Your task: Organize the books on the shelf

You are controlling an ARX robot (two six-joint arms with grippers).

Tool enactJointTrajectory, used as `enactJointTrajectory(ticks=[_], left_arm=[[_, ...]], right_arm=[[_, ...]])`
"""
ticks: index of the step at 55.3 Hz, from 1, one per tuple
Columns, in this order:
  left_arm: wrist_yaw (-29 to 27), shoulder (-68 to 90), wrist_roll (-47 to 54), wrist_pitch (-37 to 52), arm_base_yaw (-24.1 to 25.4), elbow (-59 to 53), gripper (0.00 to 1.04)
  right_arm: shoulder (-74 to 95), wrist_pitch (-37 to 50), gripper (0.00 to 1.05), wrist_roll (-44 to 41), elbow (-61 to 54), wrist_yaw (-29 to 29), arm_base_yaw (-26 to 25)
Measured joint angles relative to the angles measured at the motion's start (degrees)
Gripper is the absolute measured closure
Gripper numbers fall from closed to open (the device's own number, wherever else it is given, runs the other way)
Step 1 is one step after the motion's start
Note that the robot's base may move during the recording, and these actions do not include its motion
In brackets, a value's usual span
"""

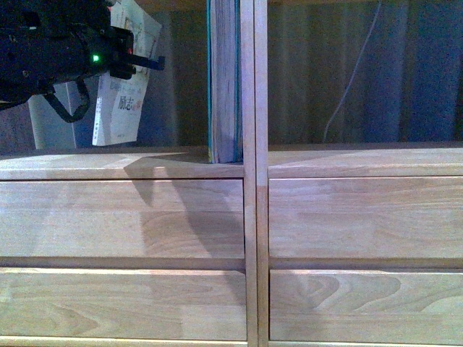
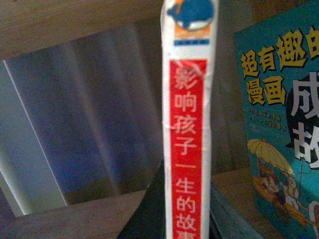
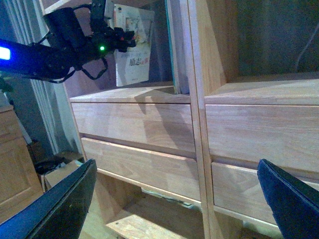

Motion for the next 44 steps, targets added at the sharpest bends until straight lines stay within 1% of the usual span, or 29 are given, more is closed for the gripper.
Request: enactJointTrajectory(ticks=[29,44], left_arm=[[-0.50,9.55,2.27,1.09,-3.72,8.50,0.98],[-1.11,12.41,4.79,2.23,-4.50,11.85,0.98]], right_arm=[[0.00,0.00,0.07,-0.02,0.00,0.00,0.00],[0.00,0.00,0.07,-0.02,0.00,0.00,0.00]])
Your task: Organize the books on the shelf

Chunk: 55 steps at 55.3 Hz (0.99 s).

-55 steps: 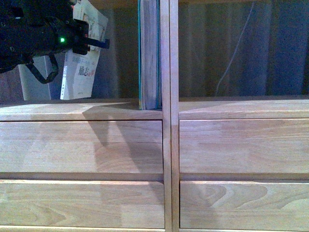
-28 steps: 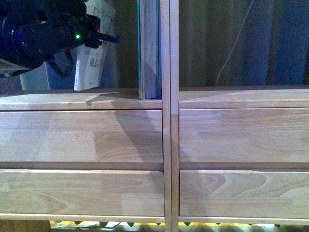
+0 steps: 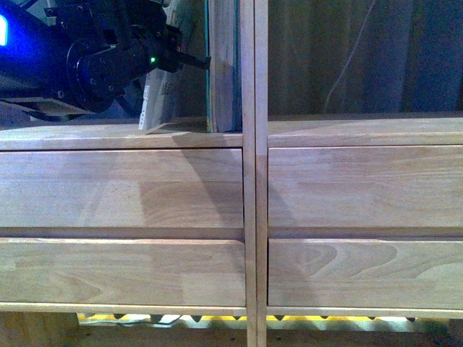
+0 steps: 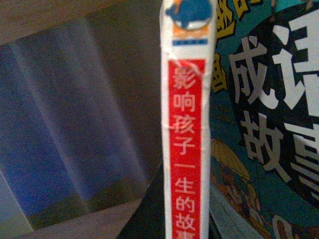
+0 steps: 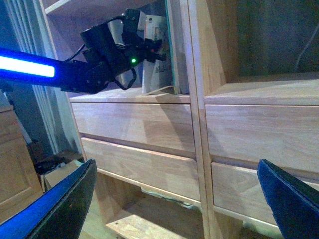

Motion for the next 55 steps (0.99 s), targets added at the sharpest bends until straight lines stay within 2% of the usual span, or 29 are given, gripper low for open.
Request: enactJointTrajectory(ticks=[3,6,20,32,55], left_arm=[[-0.35,0.48,0.00,-0.02,0.00,0.81,0.98],[-0.74,0.94,0.22,-0.02,0.00,1.88,0.85],[-1.86,1.01,0.24,-0.04,0.00,2.89,0.44],[-1.75,-1.68,-1.25,1.88,-0.04,-3.37,0.07],[0.13,-17.44,-11.91,-0.90,-0.42,-22.12,0.07]], right_arm=[[0.00,0.00,0.07,0.00,0.00,0.00,0.00],[0.00,0.00,0.07,0.00,0.00,0.02,0.00],[0.00,0.00,0.07,0.00,0.00,0.02,0.00],[0.00,0.00,0.07,0.00,0.00,0.02,0.00],[0.00,0.00,0.07,0.00,0.00,0.02,0.00]])
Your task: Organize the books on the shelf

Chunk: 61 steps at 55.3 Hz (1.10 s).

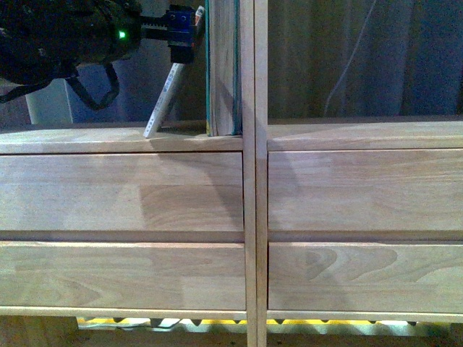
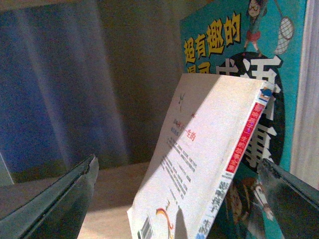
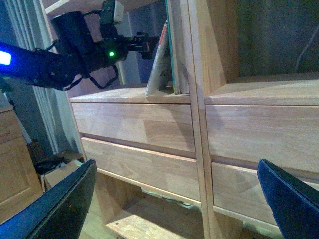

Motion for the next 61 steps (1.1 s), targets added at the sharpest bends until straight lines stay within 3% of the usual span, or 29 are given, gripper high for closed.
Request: enactJointTrajectory(ticks=[25,39,42,46,49,52,55,61], left_arm=[[1.64,-30.58,-8.46,-8.83,2.01,-31.30,0.07],[9.07,-59.54,-14.08,-18.71,12.55,-52.96,0.08],[1.81,-67.21,-12.39,-25.29,14.10,-56.81,0.20],[-0.33,-71.89,-11.41,-24.92,14.51,-60.83,0.33],[-0.26,-73.55,-10.84,-23.76,14.51,-63.54,0.42],[-0.24,-74.97,-10.56,-22.56,14.49,-67.56,0.54],[-0.26,-76.02,-10.38,-21.86,14.51,-70.16,0.63],[-0.22,-78.62,-10.21,-20.48,14.51,-74.01,0.81]], right_arm=[[0.00,0.00,0.07,0.00,0.00,0.00,0.00],[0.00,0.00,0.07,0.00,0.00,0.00,0.00],[0.00,0.00,0.07,0.00,0.00,-0.02,0.00],[0.00,-0.02,0.07,-0.04,0.00,0.09,0.00],[-0.72,-7.13,0.13,-3.67,1.62,8.63,1.68],[-1.60,-18.64,0.24,-9.33,3.89,22.38,3.39],[-2.10,-22.56,0.33,-11.87,3.61,27.82,3.52],[-2.84,-23.28,0.51,-14.45,2.69,29.53,3.65]])
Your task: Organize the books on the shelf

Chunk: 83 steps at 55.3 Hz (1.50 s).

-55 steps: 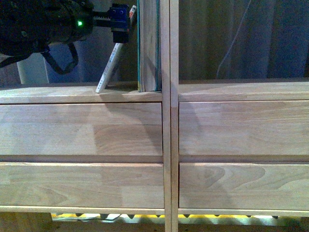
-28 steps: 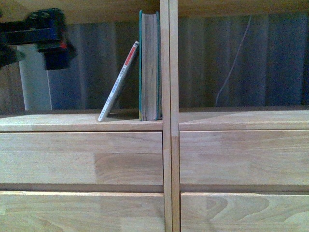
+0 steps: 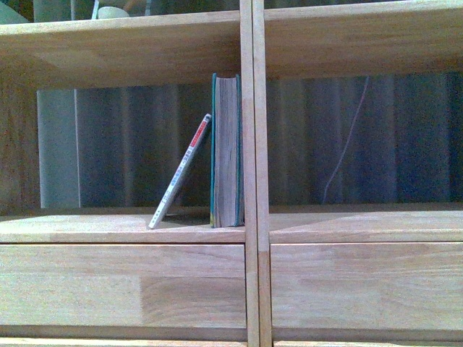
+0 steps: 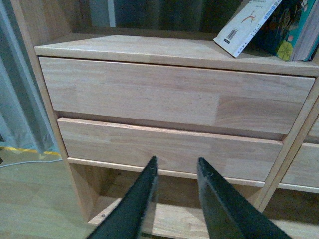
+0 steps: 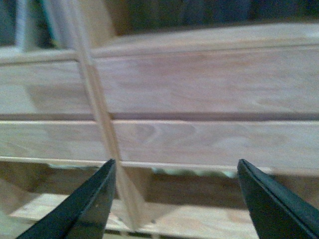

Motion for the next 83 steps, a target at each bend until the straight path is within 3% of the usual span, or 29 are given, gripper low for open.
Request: enactJointTrajectory(ticks=[7,15,67,72,83], left_arm=[[-0.02,-3.10,-0.07,1.03,0.00,-3.93,1.02],[-0.04,-6.60,0.20,1.31,0.00,-7.98,1.02],[-0.07,-23.34,0.24,-4.76,-0.02,-17.46,1.02],[-0.04,-30.58,0.26,-13.73,0.00,-17.44,1.02],[-0.04,-33.14,0.26,-14.84,-0.02,-17.44,1.02]], right_arm=[[-1.31,0.28,0.73,-1.05,-1.01,0.07,0.17],[-2.36,0.50,1.03,-1.73,-2.71,0.07,0.17],[-6.03,1.09,1.02,-1.92,-6.16,0.11,0.17],[-6.05,1.09,1.02,-1.92,-6.16,0.09,0.17],[-6.10,1.09,1.02,-1.92,-6.16,0.09,0.17]])
